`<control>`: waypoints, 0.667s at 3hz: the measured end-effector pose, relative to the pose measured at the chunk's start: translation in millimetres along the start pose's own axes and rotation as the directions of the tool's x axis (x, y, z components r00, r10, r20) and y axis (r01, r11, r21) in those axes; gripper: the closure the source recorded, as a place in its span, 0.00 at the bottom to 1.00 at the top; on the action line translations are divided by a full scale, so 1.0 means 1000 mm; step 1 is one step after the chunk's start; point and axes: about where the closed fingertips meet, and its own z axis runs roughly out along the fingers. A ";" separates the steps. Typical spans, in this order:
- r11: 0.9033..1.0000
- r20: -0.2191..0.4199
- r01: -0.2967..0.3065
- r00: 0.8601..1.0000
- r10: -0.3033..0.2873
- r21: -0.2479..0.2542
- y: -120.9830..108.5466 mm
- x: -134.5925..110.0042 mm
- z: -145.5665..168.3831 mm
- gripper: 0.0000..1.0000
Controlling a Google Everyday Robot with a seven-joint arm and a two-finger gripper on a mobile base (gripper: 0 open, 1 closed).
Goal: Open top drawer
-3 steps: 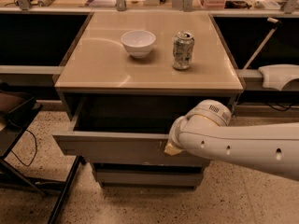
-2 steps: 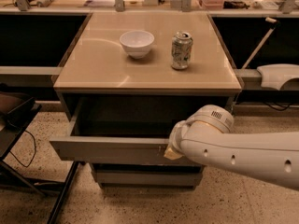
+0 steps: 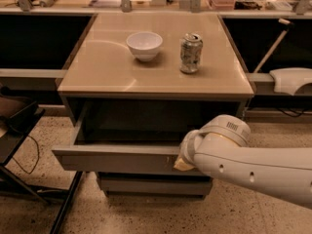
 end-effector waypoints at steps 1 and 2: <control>1.000 0.000 0.000 1.000 0.000 0.000 0.001 0.000 -0.001 1.00; 1.000 -0.002 0.000 1.000 0.000 0.008 0.007 0.005 -0.008 1.00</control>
Offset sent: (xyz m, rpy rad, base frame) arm -0.2745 -0.0599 0.0148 -0.1002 -0.1773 -0.0933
